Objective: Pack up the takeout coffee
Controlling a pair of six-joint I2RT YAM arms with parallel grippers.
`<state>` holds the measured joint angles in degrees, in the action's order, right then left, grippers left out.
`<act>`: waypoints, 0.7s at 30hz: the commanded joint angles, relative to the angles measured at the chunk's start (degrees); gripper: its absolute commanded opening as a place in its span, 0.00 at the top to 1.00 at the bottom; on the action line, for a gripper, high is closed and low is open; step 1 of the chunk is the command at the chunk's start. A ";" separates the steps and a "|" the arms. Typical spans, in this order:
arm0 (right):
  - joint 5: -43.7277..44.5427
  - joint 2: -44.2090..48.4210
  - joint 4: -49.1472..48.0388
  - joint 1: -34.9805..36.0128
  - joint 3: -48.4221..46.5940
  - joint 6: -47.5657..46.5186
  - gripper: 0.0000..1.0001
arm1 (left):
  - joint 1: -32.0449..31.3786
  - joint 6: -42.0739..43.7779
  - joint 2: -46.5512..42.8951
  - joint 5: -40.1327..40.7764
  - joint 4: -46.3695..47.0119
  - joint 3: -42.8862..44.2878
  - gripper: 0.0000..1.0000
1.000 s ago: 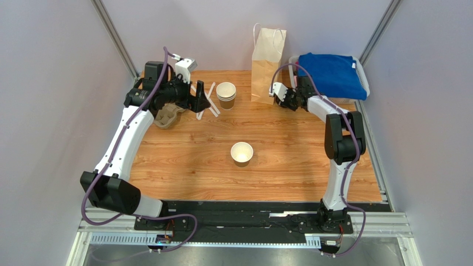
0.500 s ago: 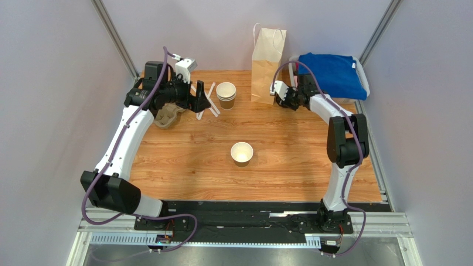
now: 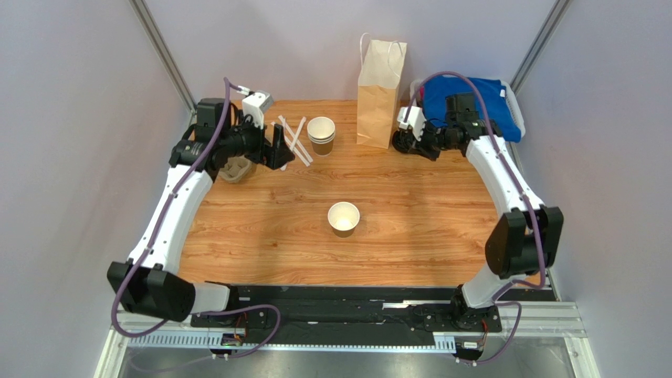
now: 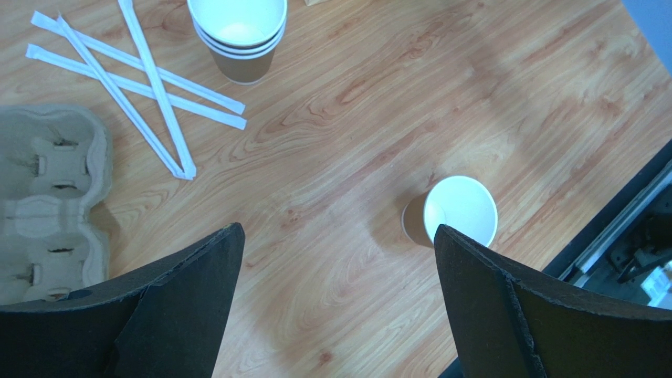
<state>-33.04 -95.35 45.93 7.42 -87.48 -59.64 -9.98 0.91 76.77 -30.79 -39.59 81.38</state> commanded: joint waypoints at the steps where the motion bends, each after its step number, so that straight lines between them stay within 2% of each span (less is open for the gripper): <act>1: -10.89 10.52 14.25 -0.39 1.78 5.12 1.00 | 0.22 8.48 -9.79 -5.14 6.97 -4.55 0.01; 2: -15.61 12.97 16.10 -0.22 1.96 6.19 1.00 | 0.13 10.41 -10.76 -10.99 6.99 -5.00 0.01; 5: -25.71 15.19 22.51 0.40 2.49 12.34 1.00 | -1.70 18.23 -12.61 -18.15 4.45 -4.40 0.01; 7: -30.66 16.77 26.65 1.10 3.02 14.89 1.00 | -5.48 24.72 -13.49 -18.00 2.07 -3.34 0.01; 8: -35.90 17.30 27.54 1.54 3.80 18.03 1.00 | -6.71 25.97 -14.01 -16.60 2.24 -3.34 0.01; 9: -38.65 18.61 26.76 1.72 4.33 20.33 1.00 | -9.24 26.34 -15.67 -15.63 5.46 -4.73 0.01; 10: -41.29 19.23 25.19 1.72 4.86 23.92 1.00 | -10.40 24.51 -16.73 -14.49 8.54 -6.05 0.01; 11: -46.80 20.11 22.56 1.72 6.34 32.74 1.00 | -11.63 23.10 -18.22 -11.52 12.40 -7.72 0.01; 12: -49.55 20.81 14.09 1.72 7.06 39.79 1.00 | -14.43 21.87 -20.85 -9.66 20.53 -11.39 0.01; 13: -51.76 21.95 8.96 1.89 7.76 46.21 1.00 | -16.20 22.20 -22.09 -5.82 23.92 -12.82 0.01; 14: -54.04 22.31 4.04 2.42 7.85 57.15 1.00 | -18.21 23.34 -22.97 -3.52 26.47 -13.79 0.01; 15: -54.76 22.40 -0.53 2.86 6.72 59.26 1.00 | -22.06 24.57 -23.59 -1.66 29.72 -14.41 0.01; 18: -57.92 21.44 0.64 4.97 2.77 63.67 1.00 | -27.61 27.48 -23.25 2.48 33.60 -14.15 0.01; 20: -60.20 19.42 5.02 6.81 0.31 61.94 1.00 | -30.61 31.41 -23.33 5.46 35.89 -15.02 0.01; 21: -60.65 18.28 15.05 7.25 -3.71 53.92 1.00 | -33.67 33.18 -23.77 6.43 38.86 -16.59 0.02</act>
<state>-80.66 -75.59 53.52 12.01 -82.37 -6.76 -37.71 25.52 53.80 -31.11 -13.98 66.96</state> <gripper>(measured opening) 0.025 0.990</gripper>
